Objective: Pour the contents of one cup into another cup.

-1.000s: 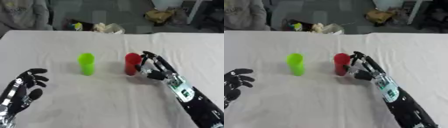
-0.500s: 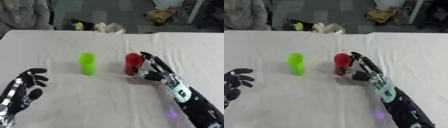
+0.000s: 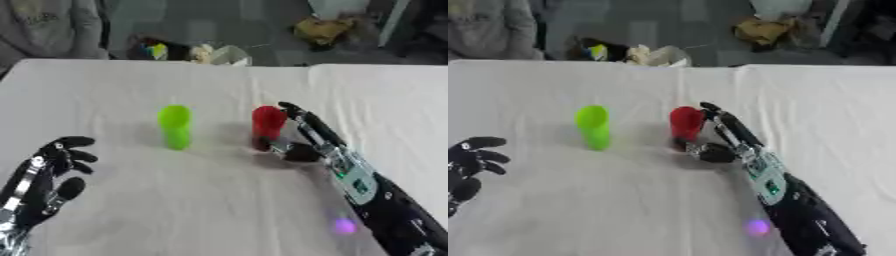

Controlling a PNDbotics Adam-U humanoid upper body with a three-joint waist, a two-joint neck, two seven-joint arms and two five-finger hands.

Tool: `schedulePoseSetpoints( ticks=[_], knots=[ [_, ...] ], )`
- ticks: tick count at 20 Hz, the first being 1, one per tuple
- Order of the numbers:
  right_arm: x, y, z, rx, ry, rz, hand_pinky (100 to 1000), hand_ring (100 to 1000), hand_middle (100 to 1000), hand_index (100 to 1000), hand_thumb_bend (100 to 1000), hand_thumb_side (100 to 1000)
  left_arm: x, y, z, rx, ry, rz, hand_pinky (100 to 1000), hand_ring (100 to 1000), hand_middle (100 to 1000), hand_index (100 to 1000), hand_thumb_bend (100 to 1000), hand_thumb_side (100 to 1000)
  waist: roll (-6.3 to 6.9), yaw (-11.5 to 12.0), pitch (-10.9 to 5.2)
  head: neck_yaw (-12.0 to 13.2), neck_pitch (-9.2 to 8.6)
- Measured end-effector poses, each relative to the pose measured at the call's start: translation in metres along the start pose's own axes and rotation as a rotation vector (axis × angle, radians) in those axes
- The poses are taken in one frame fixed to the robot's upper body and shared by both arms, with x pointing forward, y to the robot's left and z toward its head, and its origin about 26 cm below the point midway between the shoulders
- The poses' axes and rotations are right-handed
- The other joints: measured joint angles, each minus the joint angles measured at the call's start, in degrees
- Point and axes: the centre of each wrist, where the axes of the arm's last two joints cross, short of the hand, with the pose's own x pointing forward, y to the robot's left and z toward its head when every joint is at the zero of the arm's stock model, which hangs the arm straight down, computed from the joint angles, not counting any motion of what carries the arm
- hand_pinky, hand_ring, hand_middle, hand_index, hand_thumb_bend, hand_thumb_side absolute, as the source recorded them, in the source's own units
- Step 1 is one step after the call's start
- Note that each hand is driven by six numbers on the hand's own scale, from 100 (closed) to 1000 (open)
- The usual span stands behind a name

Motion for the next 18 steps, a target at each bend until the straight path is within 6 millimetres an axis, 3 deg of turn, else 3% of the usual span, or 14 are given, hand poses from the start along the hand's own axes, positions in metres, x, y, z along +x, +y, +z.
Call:
schedulePoseSetpoints(
  ticks=[18],
  knots=[
    [0.0017, 0.0020, -0.0095, -0.058, 0.026, 0.008, 934, 1000, 458, 763, 472, 714, 0.0020, -0.0033, -0.0034, -0.012, -0.013, 0.007, 572, 640, 732, 767, 966, 742, 0.52, 1.2, 0.58, -0.3, -0.60]
  ],
)
